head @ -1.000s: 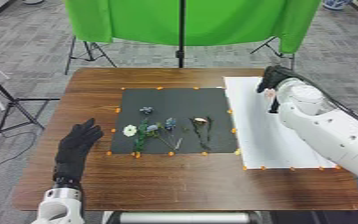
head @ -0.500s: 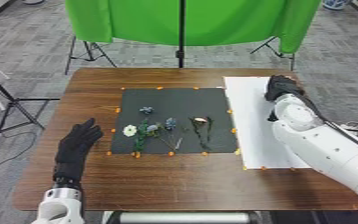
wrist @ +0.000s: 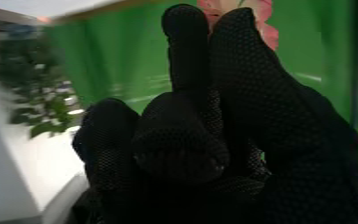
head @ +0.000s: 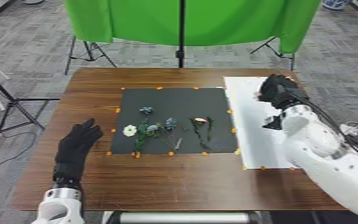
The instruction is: Arrange flowers
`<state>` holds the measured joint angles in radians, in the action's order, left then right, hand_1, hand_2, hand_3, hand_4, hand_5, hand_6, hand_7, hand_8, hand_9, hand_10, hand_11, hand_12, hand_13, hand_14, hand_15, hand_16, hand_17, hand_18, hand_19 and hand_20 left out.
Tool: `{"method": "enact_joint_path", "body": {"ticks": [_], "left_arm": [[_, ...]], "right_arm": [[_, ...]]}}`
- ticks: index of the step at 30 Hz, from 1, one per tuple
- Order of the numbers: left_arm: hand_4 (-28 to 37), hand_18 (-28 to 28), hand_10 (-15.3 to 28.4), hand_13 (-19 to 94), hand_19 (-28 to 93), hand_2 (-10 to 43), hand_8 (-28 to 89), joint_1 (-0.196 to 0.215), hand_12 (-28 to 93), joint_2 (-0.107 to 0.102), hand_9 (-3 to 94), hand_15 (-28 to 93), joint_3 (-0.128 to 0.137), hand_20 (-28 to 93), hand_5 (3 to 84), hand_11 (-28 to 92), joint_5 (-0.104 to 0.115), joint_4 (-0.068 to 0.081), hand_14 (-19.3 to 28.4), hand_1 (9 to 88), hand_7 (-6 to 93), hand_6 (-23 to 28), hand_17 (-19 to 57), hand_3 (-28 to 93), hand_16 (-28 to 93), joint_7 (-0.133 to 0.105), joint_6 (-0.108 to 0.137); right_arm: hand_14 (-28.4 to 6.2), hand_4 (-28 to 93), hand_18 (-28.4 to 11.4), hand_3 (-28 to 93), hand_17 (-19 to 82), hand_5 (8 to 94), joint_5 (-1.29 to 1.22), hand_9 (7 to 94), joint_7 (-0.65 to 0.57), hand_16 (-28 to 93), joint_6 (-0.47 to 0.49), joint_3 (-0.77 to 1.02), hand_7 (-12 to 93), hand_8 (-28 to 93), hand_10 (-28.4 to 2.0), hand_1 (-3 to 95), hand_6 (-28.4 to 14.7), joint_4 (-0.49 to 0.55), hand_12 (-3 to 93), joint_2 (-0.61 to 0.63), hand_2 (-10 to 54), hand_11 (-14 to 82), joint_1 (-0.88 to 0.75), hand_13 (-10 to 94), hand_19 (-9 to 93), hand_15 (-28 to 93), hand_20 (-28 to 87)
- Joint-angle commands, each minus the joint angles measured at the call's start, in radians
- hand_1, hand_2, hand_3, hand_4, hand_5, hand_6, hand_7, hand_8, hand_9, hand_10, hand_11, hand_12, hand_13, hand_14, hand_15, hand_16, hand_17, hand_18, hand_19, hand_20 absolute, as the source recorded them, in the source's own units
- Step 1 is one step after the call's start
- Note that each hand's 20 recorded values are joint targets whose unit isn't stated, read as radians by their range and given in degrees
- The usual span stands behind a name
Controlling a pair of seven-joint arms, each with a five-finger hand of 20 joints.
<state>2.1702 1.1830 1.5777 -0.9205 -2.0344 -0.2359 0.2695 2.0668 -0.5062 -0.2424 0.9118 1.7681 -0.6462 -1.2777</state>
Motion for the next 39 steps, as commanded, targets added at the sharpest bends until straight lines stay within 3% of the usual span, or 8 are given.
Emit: {"method": "enact_joint_path", "body": {"ticks": [1, 15, 18, 22, 30, 34, 37, 39], "left_arm": [[-28.3, 14.2, 14.6, 28, 13, 8.1, -5, 0.02, 13, 0.012, 40.4, 31, -0.012, 17, 43.2, 20, -0.007, 0.016, 18.9, 23.0, 8.2, 6.9, -0.2, 64, -1, 0.005, -0.019], [-28.3, 14.2, 14.7, 28, 14, 8.2, -5, 0.006, 13, 0.02, 40.4, 31, -0.025, 17, 43.3, 20, -0.011, 0.024, 18.9, 23.0, 8.4, 7.0, -0.3, 64, -1, 0.021, -0.028], [-28.3, 14.2, 14.7, 28, 14, 8.3, -5, 0.008, 13, 0.021, 40.4, 31, -0.026, 17, 43.3, 20, -0.01, 0.024, 18.8, 23.1, 8.3, 7.0, -0.3, 64, -1, 0.02, -0.029], [-28.3, 14.2, 14.6, 28, 14, 8.2, -5, 0.012, 13, 0.021, 40.5, 31, -0.026, 17, 43.3, 20, -0.01, 0.023, 18.8, 23.0, 8.3, 7.0, -0.3, 64, -1, 0.019, -0.029], [-28.3, 14.2, 14.6, 28, 14, 8.2, -5, 0.01, 13, 0.017, 40.4, 31, -0.027, 17, 43.2, 20, -0.01, 0.023, 18.8, 23.0, 8.4, 7.0, -0.3, 64, -1, 0.015, -0.031], [-28.3, 14.2, 14.6, 28, 14, 8.2, -5, 0.006, 13, 0.019, 40.4, 31, -0.031, 17, 43.2, 20, -0.011, 0.023, 18.8, 23.0, 8.3, 7.0, -0.3, 64, -1, 0.012, -0.031], [-28.3, 14.2, 14.6, 28, 14, 8.2, -4, 0.004, 13, 0.019, 40.3, 31, -0.033, 17, 43.2, 20, -0.015, 0.021, 18.9, 23.0, 8.3, 7.0, -0.3, 64, -1, 0.011, -0.033], [-28.3, 14.2, 14.7, 28, 14, 8.2, -5, 0.006, 13, 0.019, 40.4, 31, -0.034, 17, 43.3, 20, -0.02, 0.019, 18.8, 23.0, 8.3, 7.0, -0.3, 64, -1, 0.011, -0.036]], "right_arm": [[-1.8, -18, -11.3, 59, 67, 79.9, 0.008, 90.2, 0.039, 35, 0.036, -0.046, 21, 9, -8.8, 61.9, 0.0, 0.127, 39.5, -0.045, -9.5, 8.1, -0.152, 90, 93, 65, 62], [-1.9, -17, -11.4, 60, 66, 78.6, -0.03, 88.5, 0.047, 36, 0.043, -0.038, 22, 9, -8.4, 59.3, 0.2, 0.103, 40.3, -0.085, -9.5, 8.0, -0.182, 89, 93, 65, 63], [-2.4, -16, -11.7, 57, 66, 75.5, -0.056, 85.0, 0.057, 36, 0.062, -0.019, 21, 9, -9.1, 55.5, -0.3, 0.114, 38.9, -0.083, -9.5, 10.8, -0.203, 88, 93, 66, 64], [-2.9, -18, -12.2, 65, 65, 72.2, -0.069, 79.4, 0.07, 36, 0.064, -0.014, 20, -3, -11.6, 41.8, -0.5, 0.125, 24.6, -0.082, -9.5, 25.3, -0.213, 87, 93, 66, 64], [-3.3, -19, -12.7, 64, 65, 70.5, -0.068, 79.2, 0.068, 35, 0.046, 0.047, 19, -9, -12.8, 34.4, -1.0, 0.171, 23.7, -0.078, -9.5, 26.6, -0.254, 87, 93, 66, 64], [-3.5, -19, -12.8, 62, 65, 70.0, -0.067, 79.7, 0.062, 35, -0.014, 0.134, 18, -9, -13.7, 31.9, -1.6, 0.205, 24.0, -0.09, -9.5, 27.1, -0.309, 87, 93, 66, 64], [-5.2, -16, -14.1, 64, 62, 69.8, -0.244, 79.7, 0.164, 35, -0.061, 0.277, 17, -8, -14.3, 27.5, -1.7, 0.241, 24.2, -0.114, -9.5, 26.8, -0.404, 86, 93, 64, 61], [-9.3, -14, -16.7, 65, 50, 68.4, -0.444, 75.4, 0.256, 32, -0.032, 0.411, 17, -8, -15.1, 26.8, -1.6, 0.278, 23.6, -0.141, -6.3, 24.1, -0.499, 78, 87, 57, 50]]}}
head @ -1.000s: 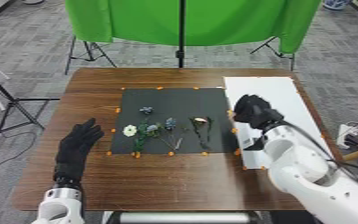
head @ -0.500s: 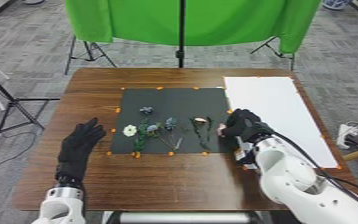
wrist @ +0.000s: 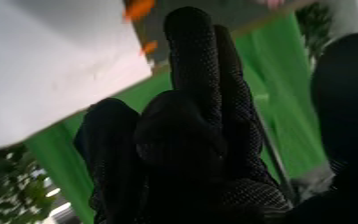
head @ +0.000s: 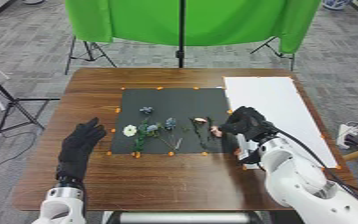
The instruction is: Arrange flowers
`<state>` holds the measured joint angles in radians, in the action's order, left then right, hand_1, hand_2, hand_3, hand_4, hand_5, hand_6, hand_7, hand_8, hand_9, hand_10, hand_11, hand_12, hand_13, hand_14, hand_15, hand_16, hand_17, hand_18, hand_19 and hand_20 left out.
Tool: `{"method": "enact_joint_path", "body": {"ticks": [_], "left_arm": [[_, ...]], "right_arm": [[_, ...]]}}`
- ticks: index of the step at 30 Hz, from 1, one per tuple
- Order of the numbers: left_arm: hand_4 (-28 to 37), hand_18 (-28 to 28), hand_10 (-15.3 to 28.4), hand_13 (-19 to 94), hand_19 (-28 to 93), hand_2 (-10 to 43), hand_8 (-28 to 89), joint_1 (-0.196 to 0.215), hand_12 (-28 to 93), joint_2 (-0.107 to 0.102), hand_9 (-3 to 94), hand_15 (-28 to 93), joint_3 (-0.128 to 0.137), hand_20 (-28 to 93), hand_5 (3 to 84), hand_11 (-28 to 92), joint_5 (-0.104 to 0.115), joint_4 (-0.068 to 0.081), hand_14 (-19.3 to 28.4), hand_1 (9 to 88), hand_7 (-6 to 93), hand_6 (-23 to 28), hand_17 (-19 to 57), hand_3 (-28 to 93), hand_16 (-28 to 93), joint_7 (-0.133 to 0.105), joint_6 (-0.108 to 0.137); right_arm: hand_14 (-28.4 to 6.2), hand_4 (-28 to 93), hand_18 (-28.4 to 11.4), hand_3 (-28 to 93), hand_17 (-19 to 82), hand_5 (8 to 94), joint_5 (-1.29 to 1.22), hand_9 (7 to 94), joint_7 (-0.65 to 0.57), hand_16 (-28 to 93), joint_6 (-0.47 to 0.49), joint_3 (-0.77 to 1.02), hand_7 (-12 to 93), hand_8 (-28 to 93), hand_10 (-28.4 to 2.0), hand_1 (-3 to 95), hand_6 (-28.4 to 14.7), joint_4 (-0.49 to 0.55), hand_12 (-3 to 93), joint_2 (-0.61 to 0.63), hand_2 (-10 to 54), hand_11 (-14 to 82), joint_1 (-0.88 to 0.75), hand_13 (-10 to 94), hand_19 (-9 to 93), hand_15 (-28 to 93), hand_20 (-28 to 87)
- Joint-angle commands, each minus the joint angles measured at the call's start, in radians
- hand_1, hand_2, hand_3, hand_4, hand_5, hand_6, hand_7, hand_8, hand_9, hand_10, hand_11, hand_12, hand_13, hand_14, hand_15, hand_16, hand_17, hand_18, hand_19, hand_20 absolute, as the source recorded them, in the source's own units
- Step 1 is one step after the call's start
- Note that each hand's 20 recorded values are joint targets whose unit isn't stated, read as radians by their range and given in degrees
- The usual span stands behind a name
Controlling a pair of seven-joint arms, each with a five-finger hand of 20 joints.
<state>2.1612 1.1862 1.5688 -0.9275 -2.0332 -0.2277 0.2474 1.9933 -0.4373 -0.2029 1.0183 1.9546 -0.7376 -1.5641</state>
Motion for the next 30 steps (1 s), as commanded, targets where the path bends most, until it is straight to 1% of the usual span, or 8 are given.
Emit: {"method": "enact_joint_path", "body": {"ticks": [1, 5, 7, 10, 14, 21, 25, 30], "left_arm": [[-28.3, 14.2, 14.7, 28, 14, 8.2, -5, 0.015, 13, 0.016, 40.4, 31, -0.025, 17, 43.3, 20, -0.015, 0.015, 18.8, 23.0, 8.3, 7.0, -0.3, 64, -1, 0.002, -0.015], [-28.3, 14.0, 14.7, 28, 13, 8.1, -4, 0.02, 13, 0.019, 40.5, 31, -0.037, 17, 43.4, 20, -0.027, 0.011, 18.9, 23.0, 8.3, 7.1, -0.1, 64, -1, -0.044, 0.003], [-28.3, 14.0, 14.7, 29, 13, 8.1, -4, 0.017, 13, 0.023, 40.7, 31, -0.06, 17, 43.6, 20, -0.032, 0.01, 18.9, 23.1, 8.4, 6.9, 0.0, 64, -1, -0.093, 0.041], [-28.2, 14.5, 14.6, 30, 15, 7.9, -5, 0.015, 14, 0.031, 41.8, 33, -0.075, 18, 44.4, 21, -0.057, 0.005, 18.8, 23.4, 9.8, 6.5, 0.9, 66, -1, -0.118, 0.037], [-28.2, 14.4, 14.6, 31, 15, 7.5, -5, 0.001, 13, 0.031, 42.3, 34, -0.079, 18, 44.8, 22, -0.128, -0.01, 18.8, 23.6, 10.6, 6.3, 1.2, 66, -1, -0.114, -0.004], [-28.3, 14.0, 14.6, 30, 13, 7.4, -5, -0.023, 13, 0.051, 42.4, 33, -0.077, 18, 44.9, 22, -0.236, -0.024, 18.5, 23.8, 10.6, 6.3, 1.5, 66, -2, -0.107, -0.064], [-28.2, 13.5, 14.8, 32, 18, 7.3, -5, -0.02, 13, 0.059, 42.7, 31, -0.07, 20, 45.5, 22, -0.255, -0.019, 18.6, 24.4, 10.0, 6.8, 5.9, 66, -2, -0.104, -0.085], [-28.1, 13.9, 15.2, 33, 19, 7.5, -5, -0.018, 13, 0.065, 42.9, 32, -0.065, 21, 45.9, 21, -0.254, -0.016, 18.8, 24.9, 9.7, 7.0, 6.8, 65, -3, -0.106, -0.07]], "right_arm": [[-11.7, -14, -18.0, 66, 44, 67.8, -0.472, 73.3, 0.235, 30, -0.044, 0.375, 18, -8, -15.5, 26.6, -1.6, 0.107, 23.1, -0.074, -5.2, 22.7, -0.267, 73, 82, 52, 47], [-14.8, -15, -16.8, 70, 27, 66.8, -0.84, 71.2, 0.576, 24, 0.075, 0.556, 21, -9, -15.5, 25.1, -0.6, 0.118, 19.7, -0.239, -3.1, 17.1, -0.451, 57, 43, 24, 37], [-14.0, -16, -15.0, 72, 24, 68.7, -0.902, 74.0, 0.709, 25, 0.007, 0.532, 22, -10, -14.8, 24.0, 0.1, 0.126, 19.7, -0.322, -2.3, 17.4, -0.497, 58, 27, 20, 35], [-11.6, -16, -13.3, 78, 19, 62.3, -0.893, 64.1, 0.783, 19, -0.046, 0.484, 18, -10, -13.6, 14.9, 1.7, 0.12, 17.1, -0.398, -0.8, 9.5, -0.526, 41, 3, 13, 30], [-8.3, -18, -10.8, 82, 11, 37.5, -0.905, 39.8, 0.754, 10, 0.053, 0.472, 9, -8, -11.9, 5.7, 2.2, 0.089, 12.5, -0.362, -1.4, 3.9, -0.537, 23, 1, 4, 24], [-8.4, -19, -10.7, 80, 10, 33.6, -0.92, 36.5, 0.78, 8, 0.025, 0.459, 7, -8, -11.6, 2.4, 1.6, 0.082, 11.5, -0.36, -0.2, 3.2, -0.518, 21, 1, 3, 22], [-8.8, -19, -10.5, 81, 11, 34.3, -0.959, 37.6, 0.789, 8, 0.027, 0.463, 8, -8, -12.0, 2.2, 1.4, 0.081, 11.5, -0.358, 0.3, 3.7, -0.509, 22, 1, 4, 21], [-8.4, -18, -10.1, 81, 12, 35.6, -0.967, 38.6, 0.784, 8, 0.03, 0.465, 8, -8, -12.4, 2.3, 1.1, 0.08, 11.4, -0.354, 0.2, 3.9, -0.503, 23, 0, 5, 21]]}}
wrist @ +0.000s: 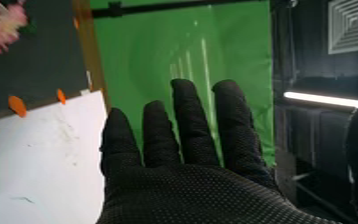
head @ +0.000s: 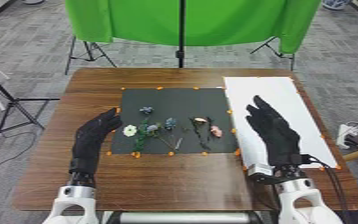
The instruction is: Arrange flowers
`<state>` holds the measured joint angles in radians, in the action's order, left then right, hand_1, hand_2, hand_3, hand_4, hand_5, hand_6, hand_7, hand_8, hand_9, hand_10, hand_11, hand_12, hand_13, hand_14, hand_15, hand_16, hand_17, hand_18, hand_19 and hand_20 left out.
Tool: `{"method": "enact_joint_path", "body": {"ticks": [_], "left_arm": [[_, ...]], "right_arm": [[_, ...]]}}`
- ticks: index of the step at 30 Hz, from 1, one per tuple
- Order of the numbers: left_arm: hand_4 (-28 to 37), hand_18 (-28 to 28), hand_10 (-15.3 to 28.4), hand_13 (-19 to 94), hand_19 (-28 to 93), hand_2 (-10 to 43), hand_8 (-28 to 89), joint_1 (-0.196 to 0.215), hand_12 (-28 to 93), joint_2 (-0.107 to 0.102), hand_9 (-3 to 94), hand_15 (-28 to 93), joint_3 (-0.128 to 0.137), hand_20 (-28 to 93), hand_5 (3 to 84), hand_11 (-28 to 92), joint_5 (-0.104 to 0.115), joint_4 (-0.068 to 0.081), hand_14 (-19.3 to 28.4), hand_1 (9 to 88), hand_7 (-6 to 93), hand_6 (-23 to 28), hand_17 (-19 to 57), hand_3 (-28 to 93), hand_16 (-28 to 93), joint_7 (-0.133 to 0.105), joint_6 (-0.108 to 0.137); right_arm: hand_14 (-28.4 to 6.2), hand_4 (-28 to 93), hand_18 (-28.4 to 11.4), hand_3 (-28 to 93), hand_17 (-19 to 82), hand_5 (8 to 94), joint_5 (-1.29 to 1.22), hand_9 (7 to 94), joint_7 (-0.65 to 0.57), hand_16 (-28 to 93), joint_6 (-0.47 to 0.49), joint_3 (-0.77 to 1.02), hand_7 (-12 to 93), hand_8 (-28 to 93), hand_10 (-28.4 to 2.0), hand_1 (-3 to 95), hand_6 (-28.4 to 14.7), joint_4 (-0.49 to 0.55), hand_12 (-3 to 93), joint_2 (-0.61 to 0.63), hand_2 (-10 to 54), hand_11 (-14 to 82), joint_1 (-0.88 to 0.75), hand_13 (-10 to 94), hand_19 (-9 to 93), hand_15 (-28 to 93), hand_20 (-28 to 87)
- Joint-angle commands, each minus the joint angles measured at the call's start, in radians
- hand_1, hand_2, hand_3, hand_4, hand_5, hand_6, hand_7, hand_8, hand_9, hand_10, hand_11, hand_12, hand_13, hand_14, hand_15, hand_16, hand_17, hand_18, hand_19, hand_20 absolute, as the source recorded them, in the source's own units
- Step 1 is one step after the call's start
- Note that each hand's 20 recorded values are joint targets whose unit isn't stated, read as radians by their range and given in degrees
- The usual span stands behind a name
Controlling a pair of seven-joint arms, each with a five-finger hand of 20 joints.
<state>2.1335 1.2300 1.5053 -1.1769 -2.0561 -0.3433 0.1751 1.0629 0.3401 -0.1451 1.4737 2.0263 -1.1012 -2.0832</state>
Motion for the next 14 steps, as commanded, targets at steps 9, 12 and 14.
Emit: {"method": "enact_joint_path", "body": {"ticks": [9, 12, 14], "left_arm": [[-28.1, 14.8, 14.7, 32, 15, 7.4, -5, 0.016, 13, 0.037, 43.2, 33, -0.001, 19, 45.6, 22, 0.002, 0.009, 18.9, 24.5, 10.2, 6.2, 2.2, 66, -2, 0.018, 0.002], [-28.1, 14.8, 14.6, 32, 15, 7.4, -5, 0.015, 13, 0.041, 43.2, 33, -0.002, 19, 45.6, 21, -0.006, 0.009, 18.9, 24.5, 10.3, 6.1, 2.0, 66, -1, 0.012, -0.002], [-28.1, 14.9, 14.6, 32, 15, 7.4, -5, 0.03, 13, 0.047, 43.2, 33, 0.003, 19, 45.6, 21, -0.009, 0.003, 18.9, 24.6, 10.4, 6.1, 1.8, 66, -1, 0.014, 0.004]], "right_arm": [[-10.6, -18, -12.8, 81, 14, 38.3, -0.036, 40.3, -0.017, 8, -0.021, 0.014, 9, -8, -12.8, 3.2, 0.7, 0.012, 11.9, 0.005, 0.5, 4.4, 0.007, 25, 3, 7, 22], [-10.9, -17, -13.0, 81, 14, 39.1, -0.038, 40.6, -0.016, 8, -0.021, 0.012, 9, -8, -12.9, 3.4, 0.6, 0.01, 11.9, 0.008, 0.6, 4.4, 0.015, 26, 3, 8, 22], [-11.0, -17, -13.2, 81, 15, 39.5, -0.036, 40.6, -0.025, 8, -0.014, 0.014, 9, -8, -13.0, 3.6, 0.6, 0.012, 12.0, 0.008, 0.7, 4.4, 0.009, 27, 3, 8, 22]]}}
